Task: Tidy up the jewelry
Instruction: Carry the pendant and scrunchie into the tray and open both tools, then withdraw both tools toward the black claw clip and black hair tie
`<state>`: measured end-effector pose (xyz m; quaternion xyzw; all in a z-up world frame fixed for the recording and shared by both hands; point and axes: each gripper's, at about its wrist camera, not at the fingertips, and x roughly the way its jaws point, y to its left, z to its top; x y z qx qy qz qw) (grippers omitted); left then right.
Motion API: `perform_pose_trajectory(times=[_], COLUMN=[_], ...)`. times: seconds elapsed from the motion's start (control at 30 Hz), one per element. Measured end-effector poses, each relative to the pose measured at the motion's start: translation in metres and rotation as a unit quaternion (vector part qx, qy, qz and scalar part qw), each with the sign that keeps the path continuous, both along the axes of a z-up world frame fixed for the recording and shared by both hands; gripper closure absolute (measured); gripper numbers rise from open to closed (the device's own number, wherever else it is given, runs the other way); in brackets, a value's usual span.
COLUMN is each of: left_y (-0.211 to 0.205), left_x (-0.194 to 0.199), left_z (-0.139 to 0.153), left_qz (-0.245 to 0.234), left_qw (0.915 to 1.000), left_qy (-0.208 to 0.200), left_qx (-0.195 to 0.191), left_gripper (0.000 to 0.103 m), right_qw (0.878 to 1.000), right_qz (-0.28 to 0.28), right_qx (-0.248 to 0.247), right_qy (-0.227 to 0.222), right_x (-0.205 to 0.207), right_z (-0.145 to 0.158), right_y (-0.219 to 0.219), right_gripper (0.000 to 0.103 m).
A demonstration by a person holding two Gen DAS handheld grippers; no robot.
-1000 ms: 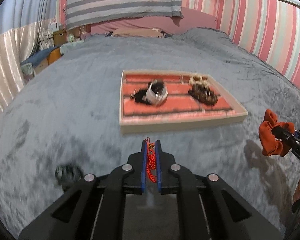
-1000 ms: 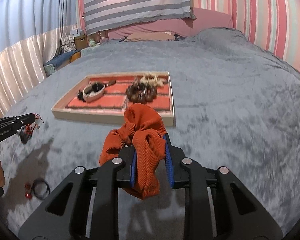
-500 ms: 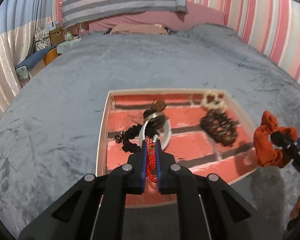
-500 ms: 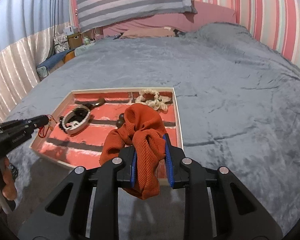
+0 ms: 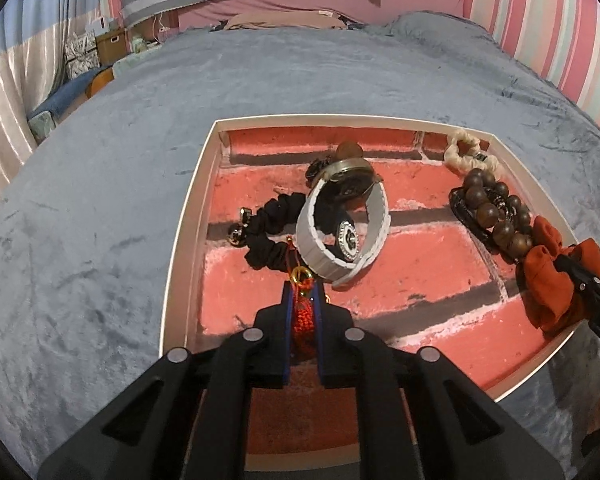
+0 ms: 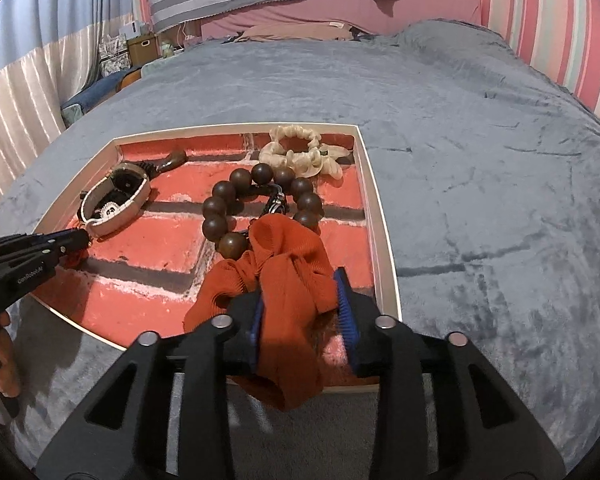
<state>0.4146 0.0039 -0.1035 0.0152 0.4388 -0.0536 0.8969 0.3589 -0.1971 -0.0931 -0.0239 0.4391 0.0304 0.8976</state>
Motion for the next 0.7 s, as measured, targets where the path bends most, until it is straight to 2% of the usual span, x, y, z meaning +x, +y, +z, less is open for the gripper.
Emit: perform_pose_trajectory(times=[0.07, 0.1, 0.13, 0.2, 0.23, 0.37, 0.47, 0.57, 0.7], left_y=[0.000, 0.000, 0.000, 0.002, 0.002, 0.001, 0.005, 0.009, 0.019], left_x=[-0.001, -0.002, -0.004, -0.009, -0.013, -0.026, -0.045, -0.063, -0.102], left_z=[0.001, 0.002, 0.004, 0.010, 0.014, 0.025, 0.035, 0.045, 0.059], left_qz=[0.000, 0.000, 0.003, 0.010, 0.014, 0.010, 0.006, 0.005, 0.003], left_qw=[1.0000, 1.0000, 1.0000, 0.9999, 0.9998, 0.9997, 0.9995, 0.9992, 0.9987], left_qy=[0.005, 0.005, 0.003, -0.007, -0.017, -0.024, -0.032, -0.038, -0.051], left_qx=[-0.002, -0.005, -0.004, -0.002, 0.002, -0.001, -0.006, -0.009, -0.002], left_gripper=[0.092, 0.089, 0.085, 0.050, 0.047, 0.042, 0.031, 0.027, 0.027], right_qw=[1.000, 1.000, 1.000, 1.000, 1.000, 0.999, 0.998, 0.997, 0.996], right_qz=[-0.002, 0.001, 0.001, 0.002, 0.003, -0.001, -0.005, -0.004, -0.001], right_qx=[0.002, 0.009, 0.010, 0.004, 0.003, 0.010, 0.020, 0.031, 0.067], right_qy=[-0.006, -0.013, -0.017, -0.028, -0.030, -0.045, -0.060, -0.069, -0.060], right_x=[-0.002, -0.004, -0.006, -0.011, -0.012, -0.023, -0.037, -0.058, -0.087], right_z=[0.001, 0.004, 0.005, 0.009, 0.011, 0.025, 0.038, 0.052, 0.064], right_y=[-0.002, -0.004, -0.004, -0.004, -0.004, -0.007, -0.010, -0.011, -0.013], right_gripper=[0.048, 0.038, 0.032, 0.026, 0.022, 0.012, 0.005, 0.004, 0.004])
